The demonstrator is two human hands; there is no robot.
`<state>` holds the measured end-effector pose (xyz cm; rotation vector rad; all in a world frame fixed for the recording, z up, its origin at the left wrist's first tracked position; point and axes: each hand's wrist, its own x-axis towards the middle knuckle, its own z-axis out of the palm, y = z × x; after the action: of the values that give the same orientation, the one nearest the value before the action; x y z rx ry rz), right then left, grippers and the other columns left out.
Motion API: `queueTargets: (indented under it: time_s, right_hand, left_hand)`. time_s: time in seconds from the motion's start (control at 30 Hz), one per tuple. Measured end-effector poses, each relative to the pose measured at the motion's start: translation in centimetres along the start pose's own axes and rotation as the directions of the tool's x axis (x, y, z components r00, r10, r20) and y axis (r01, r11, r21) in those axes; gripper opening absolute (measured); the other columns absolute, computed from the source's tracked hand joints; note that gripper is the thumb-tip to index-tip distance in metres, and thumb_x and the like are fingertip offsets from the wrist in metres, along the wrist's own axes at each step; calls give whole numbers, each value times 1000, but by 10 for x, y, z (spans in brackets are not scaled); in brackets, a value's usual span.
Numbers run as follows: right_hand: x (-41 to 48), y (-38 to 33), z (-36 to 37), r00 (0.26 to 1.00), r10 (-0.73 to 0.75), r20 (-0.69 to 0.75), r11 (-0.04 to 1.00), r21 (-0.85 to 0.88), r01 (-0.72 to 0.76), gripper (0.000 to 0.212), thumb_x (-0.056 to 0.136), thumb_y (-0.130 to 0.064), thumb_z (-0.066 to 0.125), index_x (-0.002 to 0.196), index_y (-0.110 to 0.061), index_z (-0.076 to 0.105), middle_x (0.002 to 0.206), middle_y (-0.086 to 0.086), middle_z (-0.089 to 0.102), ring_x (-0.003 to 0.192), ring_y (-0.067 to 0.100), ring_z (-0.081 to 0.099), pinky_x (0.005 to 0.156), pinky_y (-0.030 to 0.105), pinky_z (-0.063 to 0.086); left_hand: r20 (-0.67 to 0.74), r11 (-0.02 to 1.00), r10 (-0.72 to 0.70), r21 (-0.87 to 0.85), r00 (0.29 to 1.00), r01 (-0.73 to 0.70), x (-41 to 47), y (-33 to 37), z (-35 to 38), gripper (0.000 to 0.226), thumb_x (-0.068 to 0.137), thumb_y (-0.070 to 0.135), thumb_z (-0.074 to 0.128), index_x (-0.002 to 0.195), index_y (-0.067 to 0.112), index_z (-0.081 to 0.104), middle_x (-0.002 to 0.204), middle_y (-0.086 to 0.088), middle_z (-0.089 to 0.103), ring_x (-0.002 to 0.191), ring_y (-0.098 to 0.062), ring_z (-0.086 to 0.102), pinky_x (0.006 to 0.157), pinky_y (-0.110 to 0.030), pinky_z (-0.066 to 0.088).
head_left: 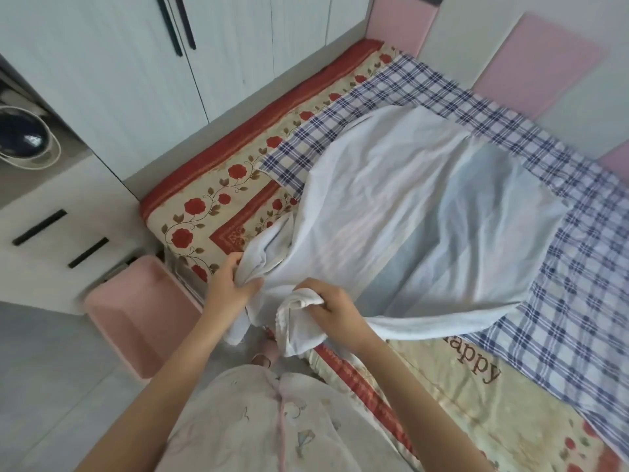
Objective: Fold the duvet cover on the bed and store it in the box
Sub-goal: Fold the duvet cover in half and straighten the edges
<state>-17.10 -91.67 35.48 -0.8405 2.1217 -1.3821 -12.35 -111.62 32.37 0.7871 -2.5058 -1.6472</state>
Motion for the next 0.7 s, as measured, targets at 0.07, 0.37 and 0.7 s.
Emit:
queueTargets:
  time_s: [0.07,0.37,0.7]
  right_hand:
    - [23,10,7,998,1,60,977,-215,12,23,85,-5,50,100,-8,67,109,-4,57,90,9,58,73,26,47]
    - [60,32,26,950,200,239,928,-356,-106,27,91,-4,47,110,-12,65,111,1,62,100,20,58,85,30,45]
    - [171,60,77,898,381,222,869,-418,-265,89,82,-16,71,147,-36,14,88,-5,54,71,15,60,67,26,49]
  left_hand:
    - [-15,1000,7,15,1000,-7,-8,-1,3,30,84,18,70,110,16,56,89,2,64,80,-14,61,71,-30,48]
    - [-156,998,-43,29,987,48,4,-34,-18,13,90,13,58,102,8,56,86,-8,59,77,-25,55,67,-37,44]
    - [-257,989,-145,-52,955,136,76,-116,-113,7,96,15,49,102,19,50,79,11,52,68,-2,48,60,-17,37]
